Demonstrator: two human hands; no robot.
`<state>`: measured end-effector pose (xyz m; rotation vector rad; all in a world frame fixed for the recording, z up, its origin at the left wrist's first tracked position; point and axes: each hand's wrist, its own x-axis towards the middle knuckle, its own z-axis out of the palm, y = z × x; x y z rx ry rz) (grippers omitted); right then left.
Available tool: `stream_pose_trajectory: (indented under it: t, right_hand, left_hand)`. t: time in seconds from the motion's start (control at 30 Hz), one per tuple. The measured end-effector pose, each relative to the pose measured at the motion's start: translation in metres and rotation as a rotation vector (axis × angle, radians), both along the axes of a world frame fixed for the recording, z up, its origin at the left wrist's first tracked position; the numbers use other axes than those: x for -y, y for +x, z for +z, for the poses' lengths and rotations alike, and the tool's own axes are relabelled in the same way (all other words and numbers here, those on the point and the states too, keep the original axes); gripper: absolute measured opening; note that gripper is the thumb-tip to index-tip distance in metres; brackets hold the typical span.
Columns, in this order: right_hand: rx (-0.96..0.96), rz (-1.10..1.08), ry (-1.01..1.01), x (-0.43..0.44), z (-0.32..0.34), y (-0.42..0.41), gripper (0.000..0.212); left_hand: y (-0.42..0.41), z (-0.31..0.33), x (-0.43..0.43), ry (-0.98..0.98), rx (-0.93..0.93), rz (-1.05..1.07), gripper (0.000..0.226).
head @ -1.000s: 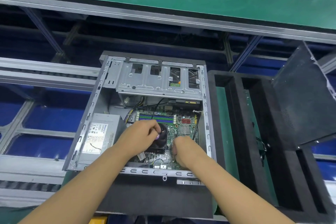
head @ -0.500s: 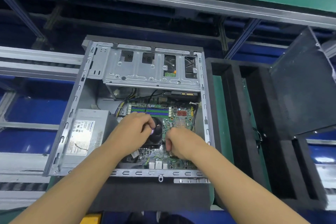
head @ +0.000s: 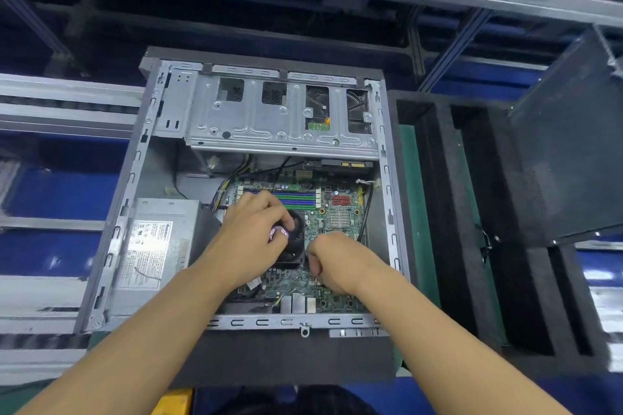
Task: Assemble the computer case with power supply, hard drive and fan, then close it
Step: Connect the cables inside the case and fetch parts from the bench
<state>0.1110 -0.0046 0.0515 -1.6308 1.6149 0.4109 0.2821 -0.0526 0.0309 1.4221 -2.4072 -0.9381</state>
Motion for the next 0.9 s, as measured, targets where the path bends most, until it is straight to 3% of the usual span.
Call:
stream_pose_trajectory:
  t: [0.1,0.27,0.53,0.9]
  right_hand:
    - [0.019,-0.090,-0.050,-0.002,0.002,-0.003,0.031]
    - [-0.049,-0.152,-0.098,-0.002,0.002,-0.003,0.025]
    - [-0.089,-0.021,-0.023,0.003,-0.012,0.005,0.016]
    - [-0.115,-0.137,0.066,0.006,-0.024,0.010,0.023]
  left_hand:
    - [0.000,0.000,0.000,0.006,-0.001,0.000,0.018]
    - [-0.001,0.000,0.000,0.016,0.005,-0.002,0.019]
    - [-0.001,0.005,0.001,0.033,0.015,-0.007,0.017]
    - [-0.001,0.008,0.001,0.037,0.006,-0.015,0.016]
